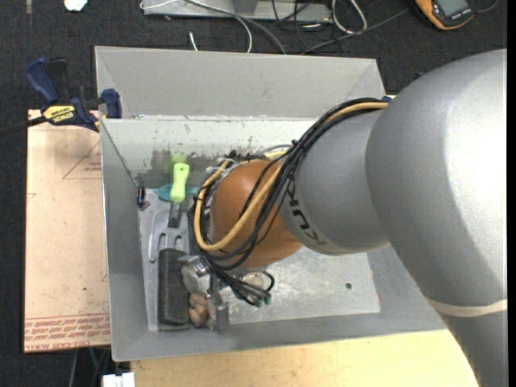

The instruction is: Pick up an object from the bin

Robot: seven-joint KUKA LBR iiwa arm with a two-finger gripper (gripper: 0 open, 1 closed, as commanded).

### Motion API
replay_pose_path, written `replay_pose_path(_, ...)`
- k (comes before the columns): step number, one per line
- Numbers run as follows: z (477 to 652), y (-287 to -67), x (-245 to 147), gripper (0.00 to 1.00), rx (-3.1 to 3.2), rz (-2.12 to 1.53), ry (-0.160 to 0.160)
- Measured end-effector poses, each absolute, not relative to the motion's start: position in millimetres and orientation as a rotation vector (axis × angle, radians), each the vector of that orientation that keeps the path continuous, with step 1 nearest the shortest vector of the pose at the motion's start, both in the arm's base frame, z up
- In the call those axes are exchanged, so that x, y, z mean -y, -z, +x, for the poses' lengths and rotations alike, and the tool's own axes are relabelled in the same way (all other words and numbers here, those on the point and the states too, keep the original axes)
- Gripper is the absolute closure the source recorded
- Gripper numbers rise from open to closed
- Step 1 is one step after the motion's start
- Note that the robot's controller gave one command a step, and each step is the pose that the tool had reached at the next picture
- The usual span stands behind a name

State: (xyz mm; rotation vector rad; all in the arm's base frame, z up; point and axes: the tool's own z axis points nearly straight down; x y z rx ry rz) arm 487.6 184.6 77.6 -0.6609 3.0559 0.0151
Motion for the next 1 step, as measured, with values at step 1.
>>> replay_pose_path(1, 487.5, -77.6, -184.6, 1.00, -3.056, -0.661, -0.015)
